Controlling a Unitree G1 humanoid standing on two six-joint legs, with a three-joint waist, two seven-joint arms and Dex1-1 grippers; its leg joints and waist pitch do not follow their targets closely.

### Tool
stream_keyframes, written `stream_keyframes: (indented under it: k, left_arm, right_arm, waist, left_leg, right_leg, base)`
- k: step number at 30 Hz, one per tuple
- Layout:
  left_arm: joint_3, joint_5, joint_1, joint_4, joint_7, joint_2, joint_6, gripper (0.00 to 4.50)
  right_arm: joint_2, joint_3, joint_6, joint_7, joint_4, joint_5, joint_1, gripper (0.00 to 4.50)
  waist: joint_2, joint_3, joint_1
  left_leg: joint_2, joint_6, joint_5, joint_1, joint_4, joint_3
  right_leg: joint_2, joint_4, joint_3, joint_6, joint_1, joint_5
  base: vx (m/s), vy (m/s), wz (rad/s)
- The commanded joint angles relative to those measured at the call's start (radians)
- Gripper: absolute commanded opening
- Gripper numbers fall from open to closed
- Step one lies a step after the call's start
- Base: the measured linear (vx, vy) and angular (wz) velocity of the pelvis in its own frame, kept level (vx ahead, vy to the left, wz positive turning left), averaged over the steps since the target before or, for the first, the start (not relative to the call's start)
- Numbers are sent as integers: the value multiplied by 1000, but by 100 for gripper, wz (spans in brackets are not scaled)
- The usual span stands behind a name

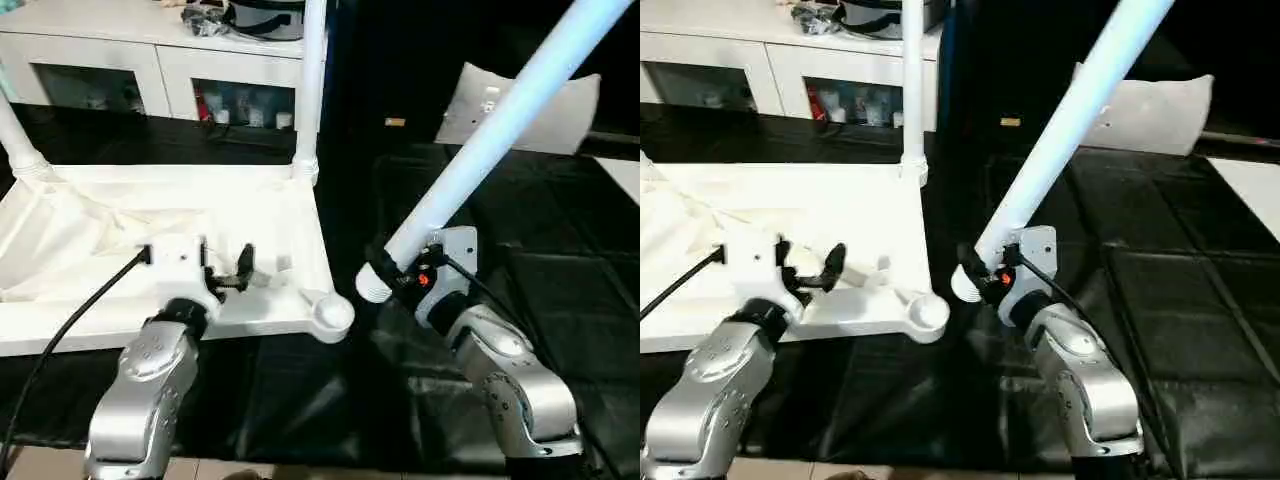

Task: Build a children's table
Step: Pick table leg

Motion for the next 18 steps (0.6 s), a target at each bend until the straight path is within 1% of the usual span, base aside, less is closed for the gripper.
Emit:
stream_keyframes:
  k: [1, 2, 3, 4, 5, 6, 7, 8, 9, 10, 11, 12, 13, 14, 15, 16, 17, 18]
  left_arm:
    - [-20, 18, -10, 5, -11, -4, -6, 450]
    - [-22, 20, -10, 4, -12, -6, -6, 450]
    - [-28, 24, -8, 5, -11, -6, -9, 450]
    - [-29, 24, -7, 5, -11, -6, -9, 450]
    - [-32, 27, -7, 5, -11, -6, -10, 450]
    - [-33, 28, -7, 6, -11, -6, -11, 450]
    - [-34, 28, -7, 6, -11, -6, -11, 450]
    - [-35, 28, -6, 5, -11, -6, -11, 450]
    - [-35, 28, -6, 5, -11, -6, -11, 450]
    - [-35, 28, -6, 5, -11, -6, -11, 450]
    - [-35, 30, -5, 5, -11, -7, -10, 450]
    - [-35, 31, -5, 5, -12, -7, -10, 450]
    - [-35, 33, -5, 5, -13, -7, -10, 450]
    - [-35, 33, -5, 5, -14, -7, -6, 450]
    - [-39, 35, -6, 5, -17, -5, -2, 450]
    - [-43, 37, -6, 3, -20, -6, -2, 450]
    - [-52, 39, -5, 0, -23, -6, -1, 450]
    - [-56, 40, -4, -1, -24, -5, -1, 450]
  right_arm:
    - [-9, -6, -11, 1, 4, -1, -15, 188]
    - [-13, -4, -10, 3, 5, -4, -16, 188]
    - [-18, 4, -9, 8, 5, -8, -13, 188]
    - [-19, 4, -9, 8, 5, -8, -13, 188]
    - [-19, 7, -8, 10, 4, -8, -11, 188]
    - [-19, 8, -9, 10, 4, -8, -10, 188]
    - [-19, 10, -9, 11, 4, -8, -10, 188]
    - [-20, 14, -8, 14, 2, -12, -7, 188]
    - [-20, 15, -8, 15, 2, -14, -6, 188]
    - [-19, 15, -8, 15, 2, -14, -6, 188]
    - [-19, 16, -7, 16, 2, -15, -5, 188]
    - [-19, 17, -7, 17, 2, -16, -5, 188]
    - [-19, 17, -7, 17, 3, -16, -5, 188]
    - [-19, 18, -6, 16, 3, -16, -5, 188]
    - [-20, 19, -6, 16, 4, -16, -5, 188]
    - [-21, 20, -6, 16, 4, -16, -5, 188]
    - [-23, 21, -7, 16, 4, -16, -5, 188]
    - [-24, 21, -7, 16, 4, -16, -5, 188]
  waist:
    - [29, -43, -25]
    - [31, -40, -28]
    - [28, -39, 16]
    - [7, -45, 18]
    - [-29, -57, 18]
    - [-31, -49, 39]
    - [-51, -60, 17]
    - [-10, -61, 53]
    - [-7, -60, 58]
    - [-3, -54, 39]
    - [10, -69, 16]
    - [39, -79, -12]
    - [49, -68, -20]
    - [31, -67, -25]
    - [29, -63, -21]
    - [13, -58, -17]
    - [-2, -66, -9]
    - [3, -68, 1]
  left_leg:
    - [88, -122, -722, 20, -205, -24]
    - [92, -136, -767, 5, -232, -11]
    - [83, -153, -814, -50, -284, 38]
    - [84, -145, -723, -26, -259, 41]
    - [82, -151, -587, 20, -186, 29]
    - [30, -81, -191, 68, 110, -87]
    - [2, -44, -59, -88, 144, -176]
    - [29, -77, -53, -75, 135, -201]
    - [70, -72, -123, -43, 67, -202]
    - [56, 8, -113, -23, -47, -168]
    - [64, 69, -87, 12, -62, -168]
    - [62, 209, 37, 61, -66, -184]
    - [64, 318, 84, 50, -86, -181]
    - [66, 392, 104, 38, -86, -178]
    - [59, 387, 84, 30, -85, -164]
    - [37, 315, -49, 1, -80, -142]
    - [43, 213, -153, -21, -62, -148]
    - [54, 156, -197, -15, -61, -150]
  right_leg:
    - [27, 6, -55, -56, 11, -338]
    - [42, 52, -74, -57, 28, -295]
    - [57, 185, -93, -51, 77, -141]
    - [27, 152, -46, -39, 65, -231]
    - [-39, 78, 11, -5, 19, -457]
    - [-217, -135, 156, 19, -86, -833]
    - [-217, -86, 161, -32, 66, -817]
    - [-235, -77, 159, -85, 68, -771]
    - [-174, -48, 123, -177, 39, -601]
    - [-10, 16, 40, -217, 15, -418]
    - [29, 43, 19, -213, -6, -320]
    - [64, 100, -10, -193, -38, -136]
    - [76, 130, -32, -134, -45, -97]
    - [64, 124, -35, -93, -40, -78]
    - [52, 105, -28, -87, -37, -81]
    - [11, 46, 1, -107, -12, -119]
    - [-50, 11, 38, -135, 21, -218]
    - [-66, 3, 42, -155, 23, -266]
  base:
    - [-61, 85, 1]
    - [-75, 61, 7]
    - [-88, -2, 13]
    - [-88, -2, 13]
    - [-6, -82, 19]
    - [52, -64, -7]
    - [52, -64, -7]
    - [49, 54, -23]
    - [29, 131, -2]
    - [29, 131, -2]
    - [-19, 107, 13]
    - [-19, 102, 11]
    - [-19, 102, 11]
    - [-21, 110, 2]
    - [-39, 75, 4]
    - [-39, 75, 4]
    - [-57, 50, -2]
    - [-56, 24, -11]
